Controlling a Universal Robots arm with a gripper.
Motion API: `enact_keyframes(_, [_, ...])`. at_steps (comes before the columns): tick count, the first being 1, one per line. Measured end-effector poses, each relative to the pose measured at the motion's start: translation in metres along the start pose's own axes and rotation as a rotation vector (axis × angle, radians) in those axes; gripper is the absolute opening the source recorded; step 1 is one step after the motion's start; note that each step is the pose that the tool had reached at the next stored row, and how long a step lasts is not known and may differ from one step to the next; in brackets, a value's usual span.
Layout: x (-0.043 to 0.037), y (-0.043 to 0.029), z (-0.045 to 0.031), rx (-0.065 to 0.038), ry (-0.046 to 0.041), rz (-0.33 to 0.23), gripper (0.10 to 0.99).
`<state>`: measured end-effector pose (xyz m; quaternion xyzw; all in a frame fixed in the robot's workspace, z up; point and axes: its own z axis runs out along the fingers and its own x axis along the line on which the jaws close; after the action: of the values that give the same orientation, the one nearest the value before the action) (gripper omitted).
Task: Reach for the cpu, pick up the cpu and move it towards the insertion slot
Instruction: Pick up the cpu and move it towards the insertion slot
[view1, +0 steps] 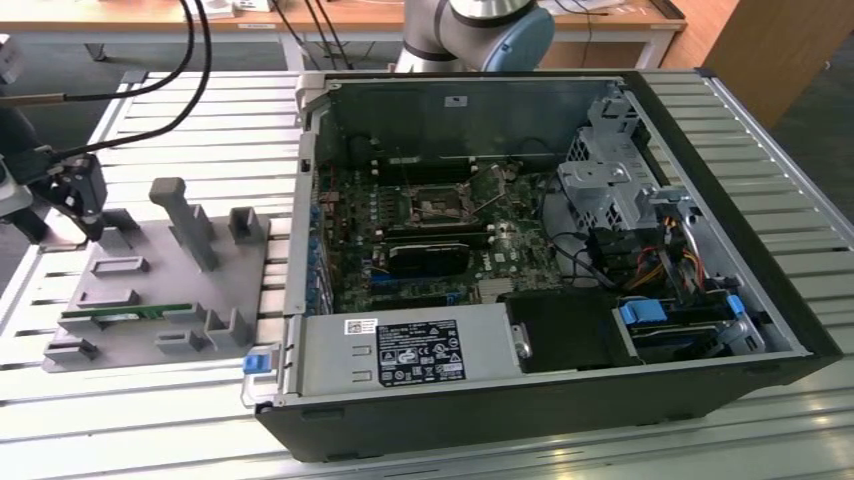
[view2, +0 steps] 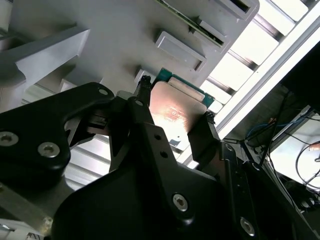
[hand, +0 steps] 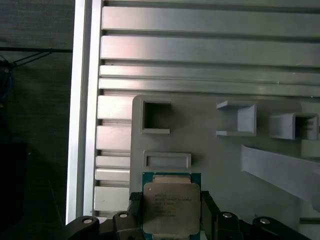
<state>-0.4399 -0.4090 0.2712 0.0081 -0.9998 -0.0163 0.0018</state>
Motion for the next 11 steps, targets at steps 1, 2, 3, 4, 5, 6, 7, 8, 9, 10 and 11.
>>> enact_keyframes(1, [0.0,0.0001,-0.0011,0.0,0.0001,0.0,0.545])
enact_keyframes(2, [0.0,0.0001,-0.0019,0.001,0.0,0.0,0.545])
enact_keyframes(3, [0.0,0.0002,-0.0028,0.001,0.0,0.0,0.545])
enact_keyframes(4, [0.0,0.0002,-0.0038,0.002,0.0,0.0,0.545])
enact_keyframes(5, [0.0001,0.0004,-0.005,0.003,0.0001,0.0,0.545])
enact_keyframes(6, [0.0001,0.0006,-0.0062,0.004,0.0001,0.0,0.545])
enact_keyframes(7, [0.0,0.0007,-0.0076,0.005,0.0002,0.0,0.545])
enact_keyframes(8, [0.0,0.0007,-0.009,0.005,0.0001,0.0,0.545])
enact_keyframes(9, [0.0,0.0008,-0.0108,0.005,0.0002,0.0,0.545])
enact_keyframes(10, [0.0001,0.0009,-0.0125,0.006,0.0002,0.0,0.545])
enact_keyframes(11, [0.0001,0.001,-0.0142,0.006,0.0001,0.0,0.545])
